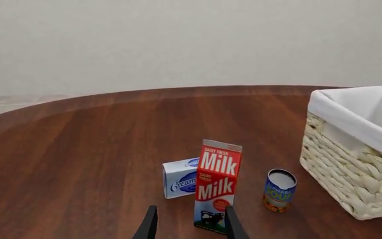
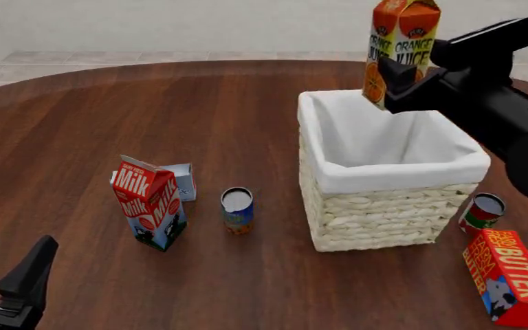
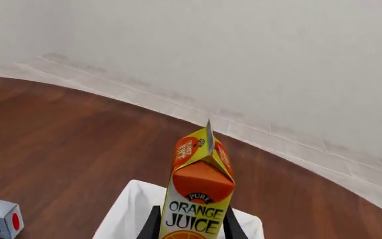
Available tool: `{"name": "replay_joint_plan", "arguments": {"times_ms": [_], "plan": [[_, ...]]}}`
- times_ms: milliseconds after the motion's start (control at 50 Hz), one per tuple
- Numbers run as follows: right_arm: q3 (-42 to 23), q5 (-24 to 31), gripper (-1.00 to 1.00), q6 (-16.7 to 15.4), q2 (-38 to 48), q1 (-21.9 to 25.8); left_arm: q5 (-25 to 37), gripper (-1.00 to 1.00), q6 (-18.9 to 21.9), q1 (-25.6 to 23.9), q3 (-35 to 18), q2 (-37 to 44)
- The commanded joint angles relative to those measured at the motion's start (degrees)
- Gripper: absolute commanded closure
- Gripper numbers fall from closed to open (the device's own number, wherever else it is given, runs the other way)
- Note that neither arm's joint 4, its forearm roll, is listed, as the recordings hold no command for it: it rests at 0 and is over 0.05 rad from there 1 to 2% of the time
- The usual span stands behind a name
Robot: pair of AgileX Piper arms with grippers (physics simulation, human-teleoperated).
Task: Pick up the orange juice, and put it in the basket.
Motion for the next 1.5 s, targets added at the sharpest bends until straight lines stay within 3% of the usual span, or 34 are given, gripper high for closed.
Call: {"name": "replay_joint_plan", "arguments": {"times_ms": [20,220,560,1200,1220,1500], "plan": [[3.4,-4.6,1.0,1.9,1.6,-0.7,0.0,-1.0,0.0,0.0,0.0,0.0],[6.0,-8.7,1.0,0.2,3.9,-0.7,0.0,-1.0,0.0,0.0,-0.1,0.0],[7.7,-13.4,1.0,1.3,8.7,-1.1,0.0,-1.0,-0.1,0.0,-0.1,0.0],[9.4,-14.5,1.0,1.8,9.7,-1.1,0.0,-1.0,-0.3,-0.1,-0.1,0.0],[9.4,-14.5,-1.0,1.8,9.6,-1.0,0.0,-1.0,-0.2,-0.1,-0.1,0.0],[10.3,-14.8,-1.0,2.1,9.1,-1.0,-0.1,-1.0,-0.2,-0.2,-0.1,0.0]]}}
